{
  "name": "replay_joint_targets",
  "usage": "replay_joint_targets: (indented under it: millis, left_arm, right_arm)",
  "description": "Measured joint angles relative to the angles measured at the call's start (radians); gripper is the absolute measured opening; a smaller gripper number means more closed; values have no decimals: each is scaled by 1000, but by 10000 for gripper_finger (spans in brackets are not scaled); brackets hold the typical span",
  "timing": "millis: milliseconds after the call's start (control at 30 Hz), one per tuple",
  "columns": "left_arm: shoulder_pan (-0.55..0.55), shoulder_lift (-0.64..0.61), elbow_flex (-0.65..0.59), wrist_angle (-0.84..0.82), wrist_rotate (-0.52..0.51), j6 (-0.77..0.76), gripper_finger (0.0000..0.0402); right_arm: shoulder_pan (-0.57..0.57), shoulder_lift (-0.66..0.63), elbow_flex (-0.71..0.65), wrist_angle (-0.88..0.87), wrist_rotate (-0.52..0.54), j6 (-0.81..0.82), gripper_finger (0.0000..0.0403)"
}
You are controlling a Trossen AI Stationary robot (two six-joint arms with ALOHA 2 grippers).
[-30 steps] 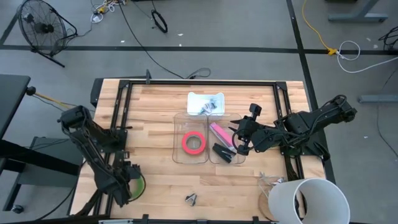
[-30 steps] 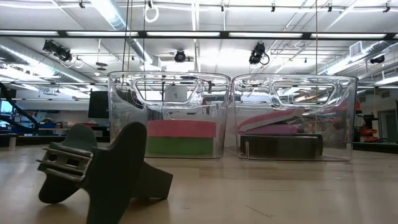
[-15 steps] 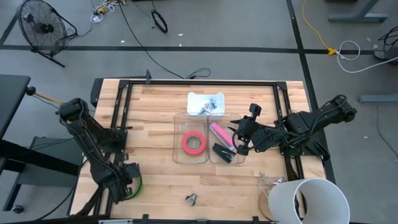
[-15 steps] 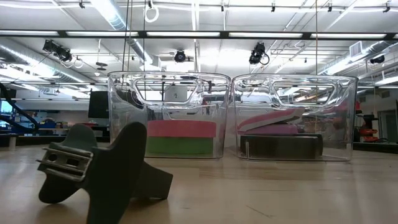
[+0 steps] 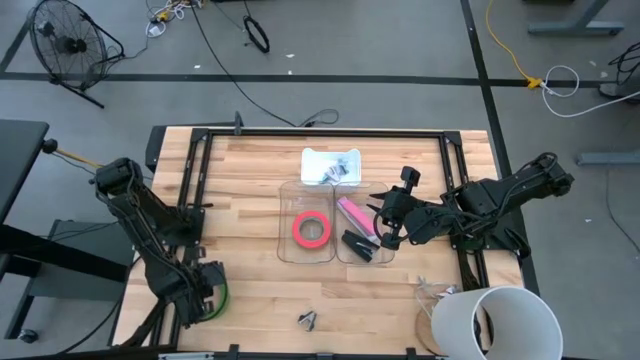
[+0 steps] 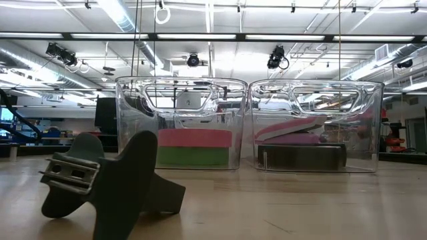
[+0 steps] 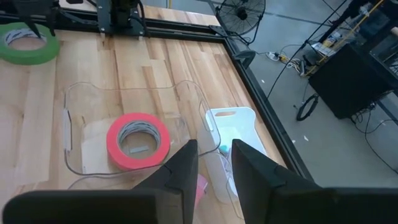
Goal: Pick and place Stapler, Stapler remover, tape
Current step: Put the green tape into the left transparent bin
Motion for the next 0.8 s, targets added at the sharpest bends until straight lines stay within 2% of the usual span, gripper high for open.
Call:
replay_joint_targets:
  millis: [167,367,800]
  left_arm:
    - [0,1,0,0,0,-41,151]
    - [0,12,0,9,10,44,186]
    - [0,118,0,8,19,73,195]
  right_arm:
    - [0,0,0,1,0,7,97]
    - [0,0,0,1,1,24,97]
    - [0,0,0,2,1,24,97]
